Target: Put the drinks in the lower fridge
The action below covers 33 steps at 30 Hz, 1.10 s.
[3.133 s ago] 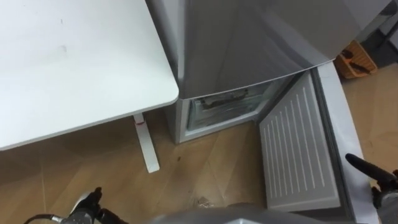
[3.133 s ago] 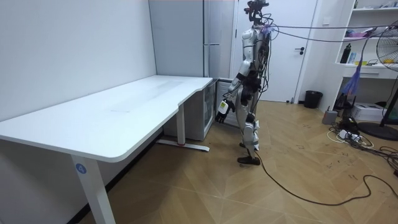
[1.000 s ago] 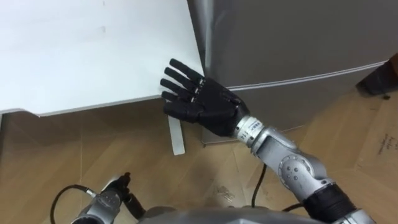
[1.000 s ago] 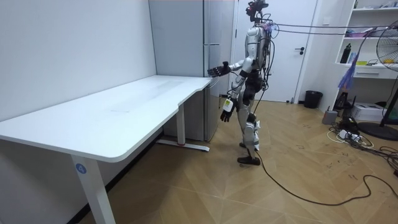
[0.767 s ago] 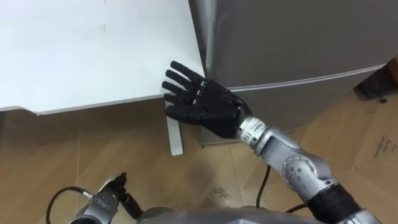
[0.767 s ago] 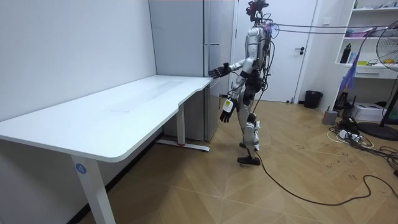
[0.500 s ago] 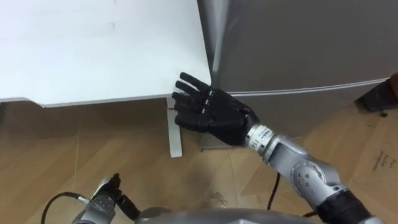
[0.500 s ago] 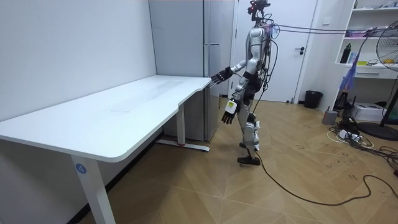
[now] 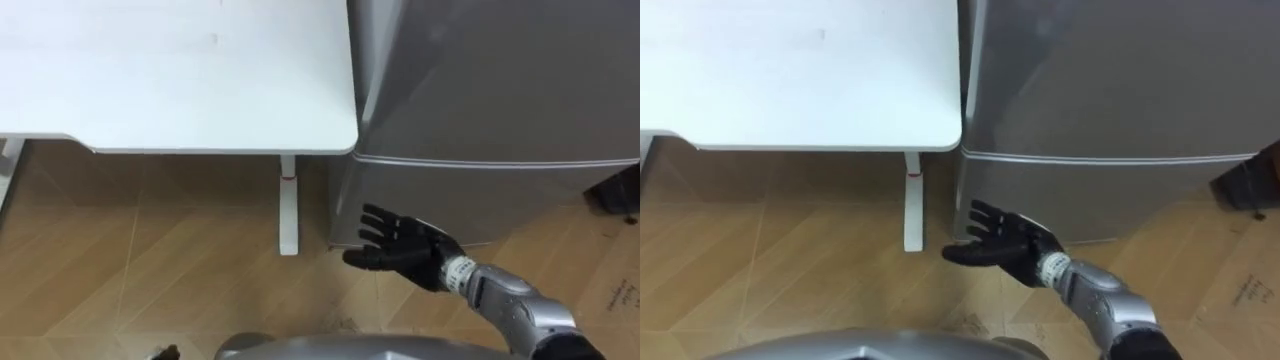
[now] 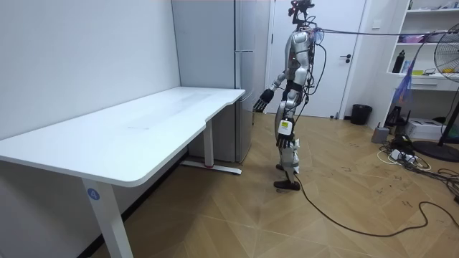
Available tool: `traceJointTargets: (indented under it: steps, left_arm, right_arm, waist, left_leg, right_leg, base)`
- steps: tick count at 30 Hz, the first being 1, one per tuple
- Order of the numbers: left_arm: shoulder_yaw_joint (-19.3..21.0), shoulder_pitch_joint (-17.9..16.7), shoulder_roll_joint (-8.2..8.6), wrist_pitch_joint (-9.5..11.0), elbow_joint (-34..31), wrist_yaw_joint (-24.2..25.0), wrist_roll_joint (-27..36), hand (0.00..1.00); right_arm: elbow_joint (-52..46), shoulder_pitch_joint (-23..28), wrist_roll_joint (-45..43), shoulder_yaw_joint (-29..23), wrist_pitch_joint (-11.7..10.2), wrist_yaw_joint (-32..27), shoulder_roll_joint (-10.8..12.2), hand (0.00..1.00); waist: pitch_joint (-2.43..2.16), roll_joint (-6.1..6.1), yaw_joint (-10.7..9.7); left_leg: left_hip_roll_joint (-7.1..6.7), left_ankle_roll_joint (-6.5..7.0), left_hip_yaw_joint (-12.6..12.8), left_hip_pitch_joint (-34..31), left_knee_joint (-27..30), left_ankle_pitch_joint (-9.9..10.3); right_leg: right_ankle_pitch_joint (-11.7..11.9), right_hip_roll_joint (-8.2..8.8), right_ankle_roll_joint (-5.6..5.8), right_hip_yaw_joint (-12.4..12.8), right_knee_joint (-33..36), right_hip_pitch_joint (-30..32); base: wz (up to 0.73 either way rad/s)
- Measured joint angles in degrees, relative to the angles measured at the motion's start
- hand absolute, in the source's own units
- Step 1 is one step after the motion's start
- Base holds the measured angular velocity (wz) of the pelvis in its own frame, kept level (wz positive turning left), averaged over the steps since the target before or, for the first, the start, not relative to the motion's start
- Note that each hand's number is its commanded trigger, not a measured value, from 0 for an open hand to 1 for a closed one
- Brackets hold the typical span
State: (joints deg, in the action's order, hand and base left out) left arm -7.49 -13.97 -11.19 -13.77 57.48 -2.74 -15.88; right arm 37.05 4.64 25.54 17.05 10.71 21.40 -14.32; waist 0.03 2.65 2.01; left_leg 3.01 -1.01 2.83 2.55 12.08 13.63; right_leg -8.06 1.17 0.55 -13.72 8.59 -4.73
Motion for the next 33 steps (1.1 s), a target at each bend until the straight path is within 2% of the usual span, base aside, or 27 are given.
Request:
traceJointTargets:
  steps: [3, 5, 7, 10, 14, 18, 21, 27, 29, 33]
  left_arm:
    - [0.0, -0.08, 0.05, 0.09, -0.53, 0.01, -0.05, 0.0]
    - [-0.01, 0.09, 0.31, 0.56, -0.2, 0.17, -0.1, 0.0]
    - [0.0, 0.16, 0.54, 1.18, -0.1, 0.16, -0.19, 0.0]
    - [0.06, 0.04, 0.92, 1.46, 0.4, 0.58, -1.02, 0.0]
    - [1.21, 0.18, 1.11, 1.37, 0.47, 2.58, -2.41, 0.0]
    - [3.15, -0.07, 1.14, 1.19, 0.48, 4.4, -3.98, 0.0]
    - [3.56, -0.26, 1.27, 0.8, 1.12, 5.3, -6.56, 0.0]
    - [8.08, -0.27, 1.71, -1.06, 1.09, 5.92, -11.02, 0.0]
    - [9.2, -0.29, 1.69, -1.21, 1.09, 6.23, -11.87, 0.0]
    - [9.68, 0.12, 1.65, -1.23, 1.12, 6.95, -11.93, 0.0]
  right_arm:
    - [3.29, 0.34, -6.15, -0.92, -1.47, -2.66, 0.48, 0.0]
    - [8.75, -0.08, -10.71, -0.97, -3.8, -4.29, 1.12, 0.0]
    - [13.47, -0.16, -12.79, -0.97, -4.87, -6.13, 1.75, 0.0]
    - [19.17, 0.15, -15.39, -0.99, -4.94, -8.34, 2.37, 0.0]
    - [23.9, 0.12, -16.07, -4.82, -6.28, -9.14, 3.38, 0.0]
    - [27.5, -0.59, -14.12, -5.93, -6.41, -9.58, 3.47, 0.0]
    - [30.57, -0.03, -10.86, -8.53, -6.24, -10.31, 3.57, 0.0]
    - [34.52, 1.0, -7.66, -15.03, -5.66, -12.05, 3.59, 0.0]
    - [35.54, 1.1, -7.45, -16.78, -5.68, -12.02, 3.57, 0.0]
    - [36.85, 1.28, -7.02, -18.49, -5.59, -12.15, 3.51, 0.0]
  waist:
    - [-0.06, -0.23, -0.11]
    - [-0.03, -0.42, 0.01]
    - [-0.04, -0.43, -0.01]
    - [0.02, -0.35, 0.01]
    - [0.05, -0.19, -0.09]
    - [0.06, -0.16, -0.18]
    - [0.13, -0.05, -0.2]
    - [0.2, 0.13, -0.57]
    - [0.12, 0.18, -1.67]
    - [0.05, 0.01, -2.17]
  left_leg:
    - [-0.03, -0.03, -0.57, 0.05, 0.3, -0.01]
    - [-0.04, -0.06, -0.58, 0.07, 0.57, -0.02]
    - [-0.15, -0.05, -0.64, 0.08, 0.7, -0.02]
    - [-0.52, -0.02, -0.62, 0.04, 0.8, -0.04]
    - [-0.74, 0.05, -0.69, -0.11, 1.32, -0.04]
    - [-0.89, 0.05, -1.17, 0.13, 1.26, -0.04]
    - [-1.08, 0.05, -1.58, 1.28, 0.86, -0.04]
    - [-1.24, 0.05, -1.52, 2.76, 0.39, -0.06]
    - [-1.4, 0.05, -1.63, 3.16, 0.08, -0.05]
    - [-1.42, 0.05, -1.38, 3.95, -0.49, -0.06]
  right_leg:
    - [-0.13, 0.05, 0.2, -0.49, 0.01, -0.48]
    - [-0.14, 0.07, 0.21, -0.46, 0.0, -0.63]
    - [-0.21, 0.16, 0.26, -0.44, -0.01, -0.72]
    - [-0.55, 0.5, 0.19, -0.25, -0.01, -0.71]
    - [-1.12, 0.69, 0.14, 0.27, 0.03, -0.77]
    - [-1.45, 0.68, 0.23, 0.36, -0.14, -1.26]
    - [-1.57, 0.76, 0.34, -0.01, -0.65, -2.64]
    - [-2.04, 0.85, 0.46, 0.15, -0.93, -3.3]
    - [-2.56, 0.99, 0.54, 0.16, -0.83, -3.61]
    - [-2.62, 0.97, 0.56, 0.56, -0.82, -3.59]
  base:
    - [0.11]
    - [0.0]
    - [0.0]
    - [0.0]
    - [0.02]
    - [0.07]
    - [0.09]
    - [0.0]
    - [0.02]
    - [-0.04]
